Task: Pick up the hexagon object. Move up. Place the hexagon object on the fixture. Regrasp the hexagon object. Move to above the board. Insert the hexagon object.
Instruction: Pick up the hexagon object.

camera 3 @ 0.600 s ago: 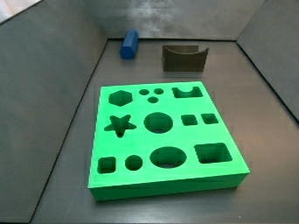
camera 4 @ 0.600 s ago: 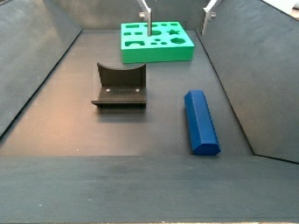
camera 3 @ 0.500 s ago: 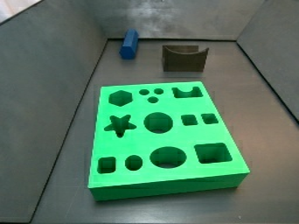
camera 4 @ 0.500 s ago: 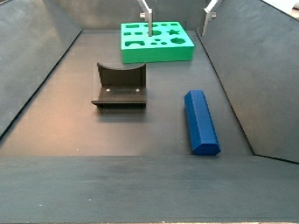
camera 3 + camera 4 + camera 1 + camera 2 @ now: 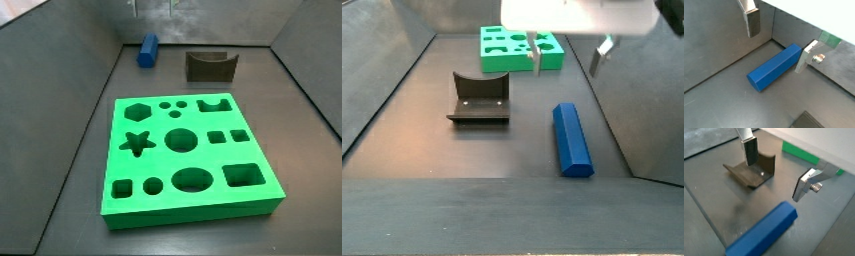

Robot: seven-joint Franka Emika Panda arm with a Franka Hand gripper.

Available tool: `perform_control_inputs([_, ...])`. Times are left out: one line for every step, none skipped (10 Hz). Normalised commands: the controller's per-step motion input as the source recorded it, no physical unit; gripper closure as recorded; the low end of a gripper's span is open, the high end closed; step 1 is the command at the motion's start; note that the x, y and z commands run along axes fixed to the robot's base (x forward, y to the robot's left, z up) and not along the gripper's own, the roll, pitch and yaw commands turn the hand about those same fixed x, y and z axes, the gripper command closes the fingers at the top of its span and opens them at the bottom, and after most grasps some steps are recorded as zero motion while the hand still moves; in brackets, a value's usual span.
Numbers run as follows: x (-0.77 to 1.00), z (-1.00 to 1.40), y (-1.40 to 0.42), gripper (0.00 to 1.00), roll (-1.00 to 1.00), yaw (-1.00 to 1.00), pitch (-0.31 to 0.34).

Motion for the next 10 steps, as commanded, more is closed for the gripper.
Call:
perform_control_inputs([-0.12, -0.91, 0.16, 0.00, -0.02, 0.00, -0.186])
perform_control_inputs([-0.01, -0.92, 0.07, 0.00, -0.01, 0.00, -0.170])
perform_control_inputs([0.00, -1.00, 0.00, 0.00, 0.00, 0.00, -0.114])
perform_control_inputs([0.00, -1.00, 0.00, 0.00, 0.00, 0.00, -0.107])
perform_control_inputs([0.00, -1.00, 0.00, 0.00, 0.00, 0.00, -0.104])
perform_control_inputs([0.00, -1.00, 0.00, 0.00, 0.00, 0.00, -0.089])
perform_control_inputs([0.00, -1.00, 0.00, 0.00, 0.01, 0.00, -0.080])
perform_control_inputs([0.00, -1.00, 0.00, 0.00, 0.01, 0.00, -0.079])
perform_control_inputs([0.00, -1.00, 0.00, 0.00, 0.04, 0.00, -0.086])
perform_control_inputs([0.00, -1.00, 0.00, 0.00, 0.06, 0.00, -0.110])
